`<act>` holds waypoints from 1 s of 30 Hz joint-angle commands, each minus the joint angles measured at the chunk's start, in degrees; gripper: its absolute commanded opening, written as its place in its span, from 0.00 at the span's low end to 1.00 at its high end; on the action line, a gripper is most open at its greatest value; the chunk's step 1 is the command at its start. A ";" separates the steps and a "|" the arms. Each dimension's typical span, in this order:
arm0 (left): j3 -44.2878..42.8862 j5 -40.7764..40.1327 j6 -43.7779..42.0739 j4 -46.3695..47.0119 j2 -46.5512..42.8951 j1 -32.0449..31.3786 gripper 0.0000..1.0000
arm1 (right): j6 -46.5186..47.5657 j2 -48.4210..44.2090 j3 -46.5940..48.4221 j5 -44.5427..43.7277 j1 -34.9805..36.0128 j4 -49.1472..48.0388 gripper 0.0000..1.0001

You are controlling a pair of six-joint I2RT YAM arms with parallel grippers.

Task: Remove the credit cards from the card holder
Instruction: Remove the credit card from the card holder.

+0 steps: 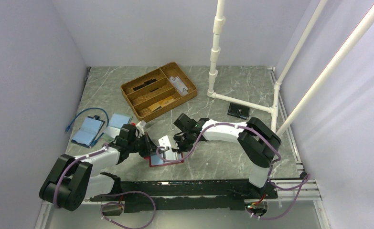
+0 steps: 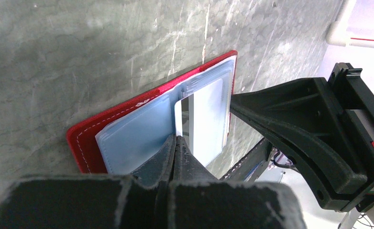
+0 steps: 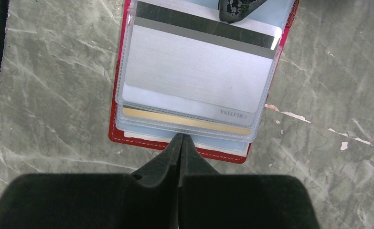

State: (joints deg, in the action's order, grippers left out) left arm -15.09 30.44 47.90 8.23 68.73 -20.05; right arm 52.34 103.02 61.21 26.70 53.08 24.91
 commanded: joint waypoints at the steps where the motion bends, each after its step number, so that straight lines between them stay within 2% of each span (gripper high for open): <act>1: 0.50 -1.15 0.79 -0.88 -1.20 0.45 0.00 | -0.47 3.57 -1.11 -7.19 -1.02 6.52 0.00; 7: 0.88 -3.51 1.61 -3.35 -4.73 0.89 0.00 | -0.74 3.65 -0.92 -7.71 -1.57 7.12 0.00; 10: 2.19 -2.24 3.48 0.26 -5.59 0.98 0.00 | -0.81 3.67 -0.85 -7.71 -1.66 7.09 0.00; 14: 2.84 1.83 5.45 5.96 -2.27 1.02 0.00 | -0.92 3.76 -0.74 -7.51 -1.64 7.25 0.00; 17: 3.37 3.59 6.75 10.10 1.48 1.06 0.06 | -1.01 3.85 -0.59 -7.46 -1.58 7.34 0.00; 20: 3.62 4.20 7.35 11.26 3.56 1.02 0.19 | -1.10 3.89 -0.52 -7.46 -1.58 7.37 0.00; 26: 3.75 2.08 7.09 6.29 2.11 1.06 0.42 | -1.18 4.49 -0.31 -7.46 -1.57 7.69 0.00; 30: 4.38 1.44 7.22 6.02 1.17 1.02 0.43 | -1.27 4.72 -0.13 -7.46 -1.44 7.79 0.00</act>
State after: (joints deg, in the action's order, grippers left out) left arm -11.99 33.63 55.55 16.38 70.70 -19.20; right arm 50.96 103.94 62.65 26.59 52.90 26.50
